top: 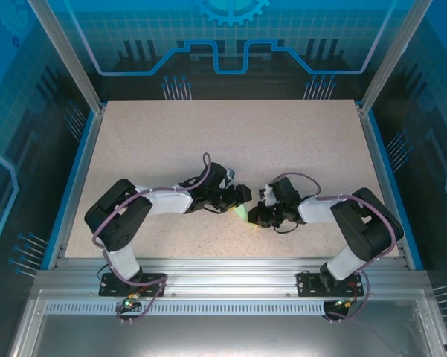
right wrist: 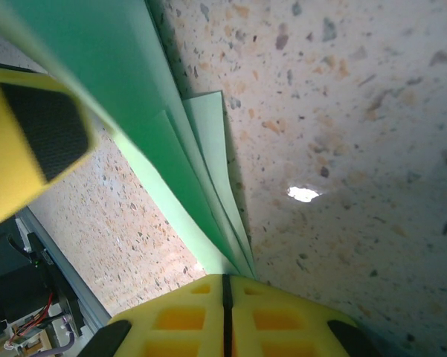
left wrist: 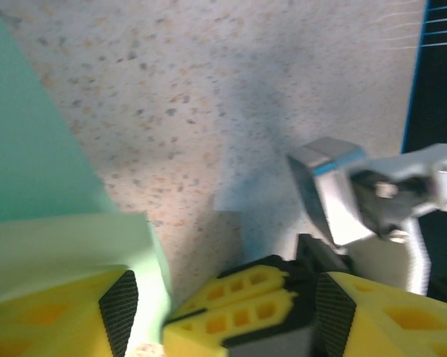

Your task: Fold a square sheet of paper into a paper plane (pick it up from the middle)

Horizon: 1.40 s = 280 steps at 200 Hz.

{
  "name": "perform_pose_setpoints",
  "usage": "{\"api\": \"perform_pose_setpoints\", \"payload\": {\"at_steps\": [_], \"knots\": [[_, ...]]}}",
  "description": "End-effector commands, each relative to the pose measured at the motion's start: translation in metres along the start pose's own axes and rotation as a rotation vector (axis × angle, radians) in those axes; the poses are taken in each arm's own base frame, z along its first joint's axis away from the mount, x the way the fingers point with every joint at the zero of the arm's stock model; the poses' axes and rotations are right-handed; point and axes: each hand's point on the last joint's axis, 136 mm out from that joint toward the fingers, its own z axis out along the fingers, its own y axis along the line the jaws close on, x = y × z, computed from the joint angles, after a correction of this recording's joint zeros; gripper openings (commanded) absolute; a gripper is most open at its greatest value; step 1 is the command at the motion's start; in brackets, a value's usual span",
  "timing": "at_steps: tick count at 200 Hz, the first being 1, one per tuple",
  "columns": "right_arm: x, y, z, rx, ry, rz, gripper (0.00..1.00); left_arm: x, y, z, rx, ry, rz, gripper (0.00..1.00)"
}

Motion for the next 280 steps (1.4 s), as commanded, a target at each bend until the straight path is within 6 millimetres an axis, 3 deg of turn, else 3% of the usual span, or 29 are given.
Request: {"api": "perform_pose_setpoints", "payload": {"at_steps": [1, 36, 66, 112, 157, 280], "knots": [[0.029, -0.051, 0.012, 0.169, 0.079, 0.085, 0.09, -0.001, -0.017, -0.013, 0.047, -0.014, 0.027, 0.63], [0.027, -0.048, 0.012, 0.155, 0.070, 0.092, 0.09, 0.016, -0.016, -0.008, 0.059, 0.009, 0.002, 0.53], [0.025, -0.045, 0.012, 0.148, 0.067, 0.093, 0.09, 0.024, 0.002, 0.005, 0.014, 0.012, -0.017, 0.50], [0.028, -0.048, 0.010, 0.165, 0.072, 0.089, 0.08, 0.013, 0.033, 0.020, -0.065, -0.062, 0.009, 0.45], [0.031, -0.054, 0.006, 0.197, 0.081, 0.080, 0.07, 0.002, 0.059, 0.017, -0.128, -0.128, 0.011, 0.43], [0.038, -0.071, 0.001, 0.249, 0.105, 0.086, 0.04, -0.038, 0.070, -0.001, -0.114, -0.160, 0.070, 0.45]]}}
